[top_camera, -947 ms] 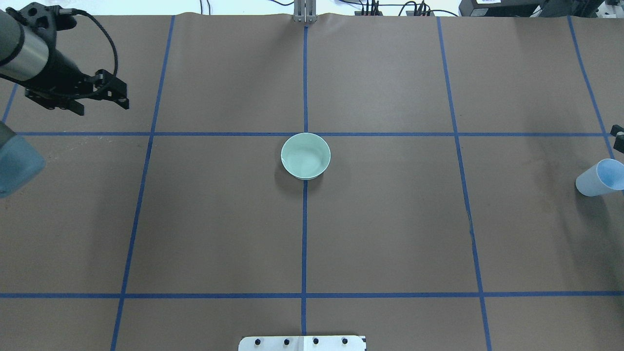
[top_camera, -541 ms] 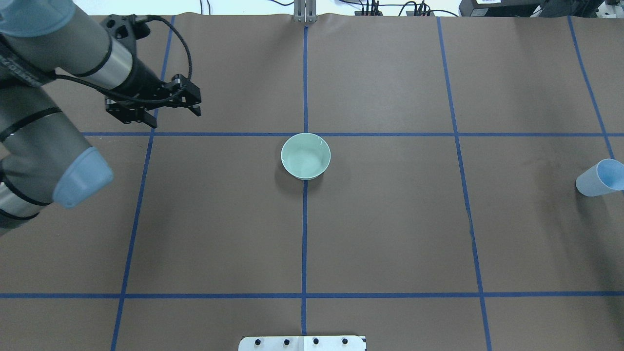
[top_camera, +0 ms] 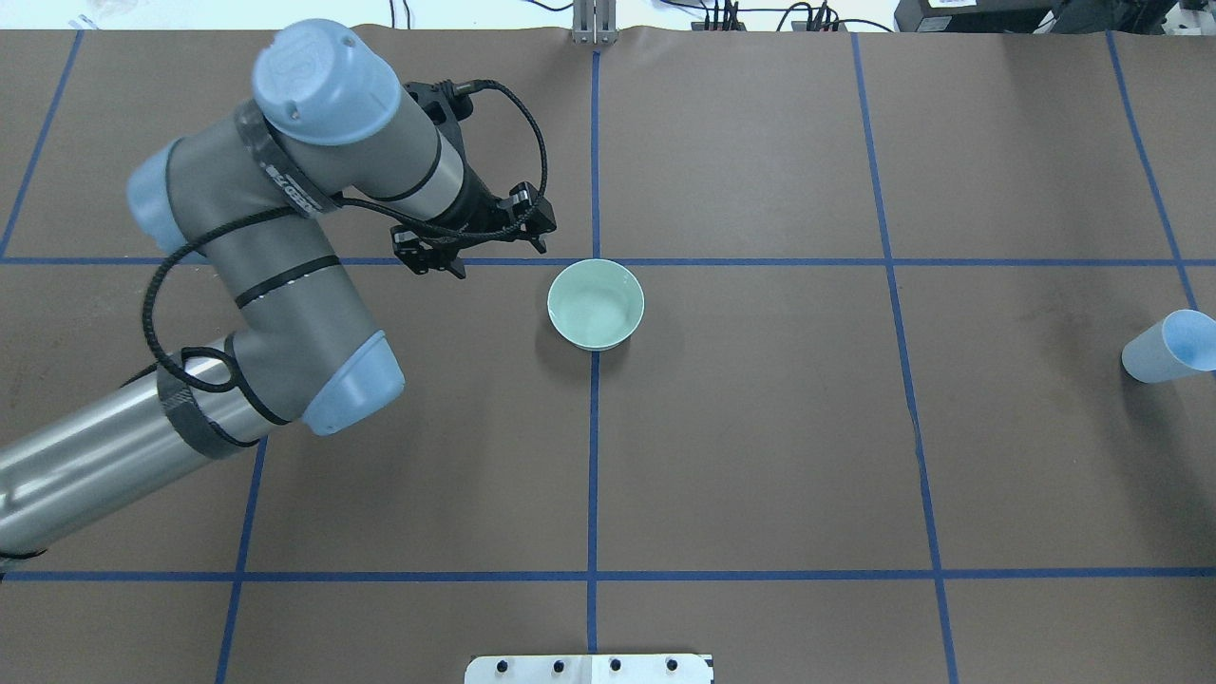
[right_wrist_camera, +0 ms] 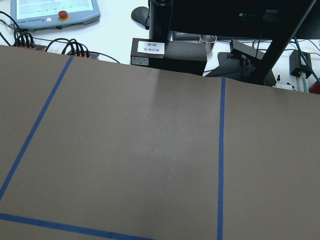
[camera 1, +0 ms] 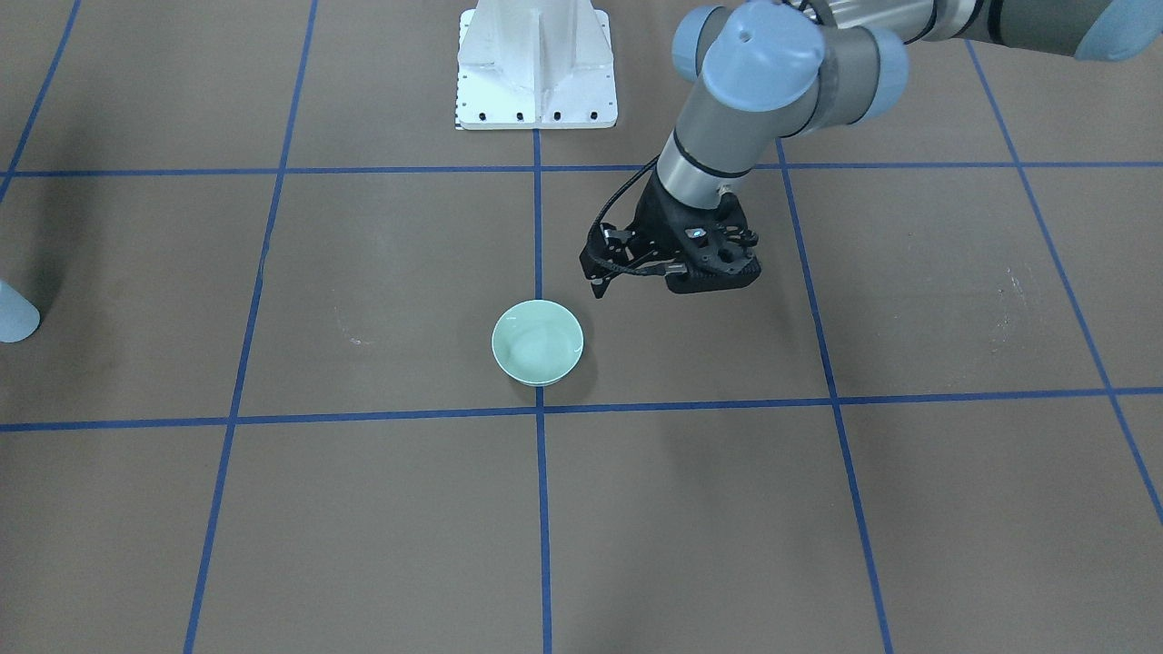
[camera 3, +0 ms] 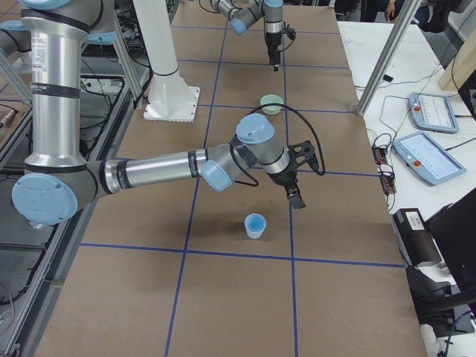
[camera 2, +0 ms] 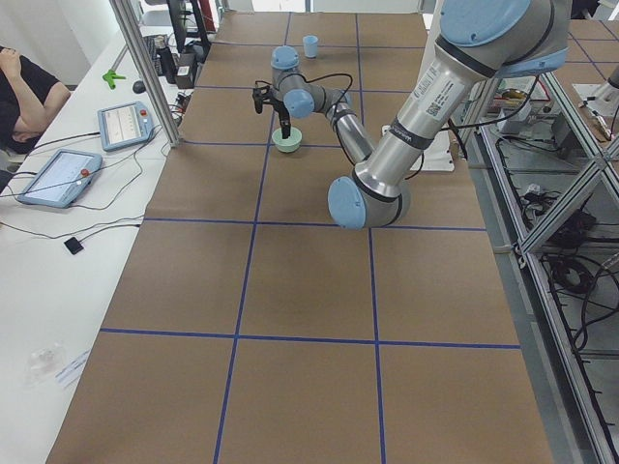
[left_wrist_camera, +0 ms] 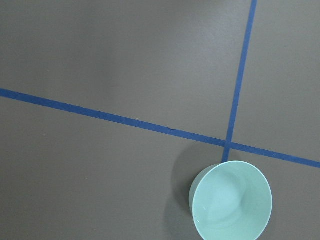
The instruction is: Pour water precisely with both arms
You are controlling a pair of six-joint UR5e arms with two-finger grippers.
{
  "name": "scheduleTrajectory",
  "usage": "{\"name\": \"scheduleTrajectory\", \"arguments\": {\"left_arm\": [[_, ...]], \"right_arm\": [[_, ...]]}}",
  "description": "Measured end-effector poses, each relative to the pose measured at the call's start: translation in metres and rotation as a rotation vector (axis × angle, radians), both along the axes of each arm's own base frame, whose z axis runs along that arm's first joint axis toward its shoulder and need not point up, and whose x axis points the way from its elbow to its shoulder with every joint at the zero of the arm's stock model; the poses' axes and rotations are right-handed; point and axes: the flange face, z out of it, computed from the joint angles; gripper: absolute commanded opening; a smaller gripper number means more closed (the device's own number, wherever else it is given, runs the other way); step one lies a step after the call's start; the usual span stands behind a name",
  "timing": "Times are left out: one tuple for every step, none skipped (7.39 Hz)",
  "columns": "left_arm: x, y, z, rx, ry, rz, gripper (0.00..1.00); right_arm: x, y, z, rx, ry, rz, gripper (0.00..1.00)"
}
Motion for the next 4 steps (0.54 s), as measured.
{"name": "scheduleTrajectory", "arguments": {"left_arm": [[0.030, -0.003, 0.009, 0.000, 0.013, 0.000, 1.00], [0.054, -0.006, 0.015, -0.005, 0.008, 0.001, 1.00], [0.073, -0.008, 0.020, -0.014, -0.006, 0.008, 1.00], [0.086, -0.006, 0.026, -0.023, -0.019, 0.018, 0.98]], "right_arm": [[0.002, -0.004, 0.001, -0.032, 0.000, -0.041, 1.00], [0.002, -0.006, 0.002, -0.057, -0.006, -0.068, 1.00], [0.002, -0.007, 0.004, -0.069, -0.007, -0.081, 1.00], [0.002, -0.007, 0.004, -0.073, -0.008, -0.087, 1.00]]}}
